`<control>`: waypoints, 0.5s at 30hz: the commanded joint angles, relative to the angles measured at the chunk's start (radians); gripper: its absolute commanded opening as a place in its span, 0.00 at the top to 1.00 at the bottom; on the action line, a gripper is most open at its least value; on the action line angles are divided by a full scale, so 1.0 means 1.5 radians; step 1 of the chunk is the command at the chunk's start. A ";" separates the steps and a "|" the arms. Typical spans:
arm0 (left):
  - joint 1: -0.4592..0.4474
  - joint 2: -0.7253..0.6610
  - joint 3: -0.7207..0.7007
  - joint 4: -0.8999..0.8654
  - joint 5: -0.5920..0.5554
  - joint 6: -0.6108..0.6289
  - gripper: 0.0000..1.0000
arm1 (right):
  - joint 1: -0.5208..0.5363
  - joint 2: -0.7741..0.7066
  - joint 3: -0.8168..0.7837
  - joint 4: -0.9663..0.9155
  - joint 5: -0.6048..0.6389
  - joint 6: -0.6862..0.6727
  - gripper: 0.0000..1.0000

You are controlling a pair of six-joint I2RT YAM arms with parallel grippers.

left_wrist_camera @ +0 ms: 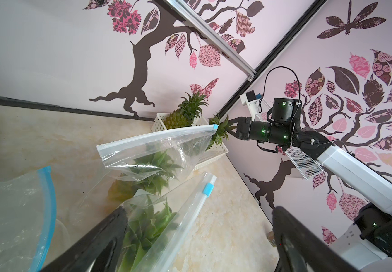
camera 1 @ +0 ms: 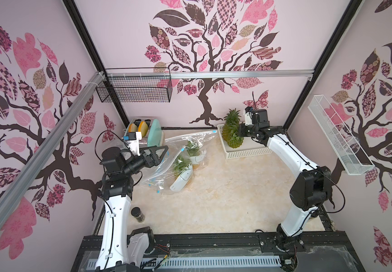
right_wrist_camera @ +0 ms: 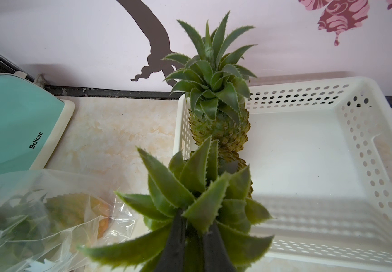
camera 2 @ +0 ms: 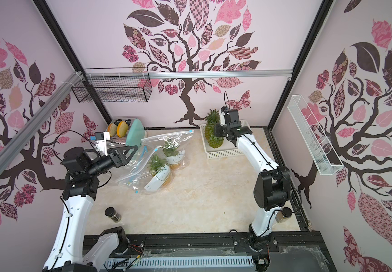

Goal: Open the zip-top bag and take out the pineapple
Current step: Place the pineapple in the basket.

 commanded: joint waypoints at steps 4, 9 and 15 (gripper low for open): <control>-0.005 -0.010 -0.016 0.030 0.000 -0.007 0.02 | 0.018 -0.028 -0.018 -0.016 -0.013 0.019 1.00; -0.005 -0.011 -0.024 0.043 0.000 -0.014 0.02 | 0.026 -0.040 -0.027 -0.019 -0.005 0.022 1.00; -0.006 -0.011 -0.028 0.046 -0.002 -0.013 0.02 | 0.033 -0.056 -0.022 -0.033 0.013 0.024 1.00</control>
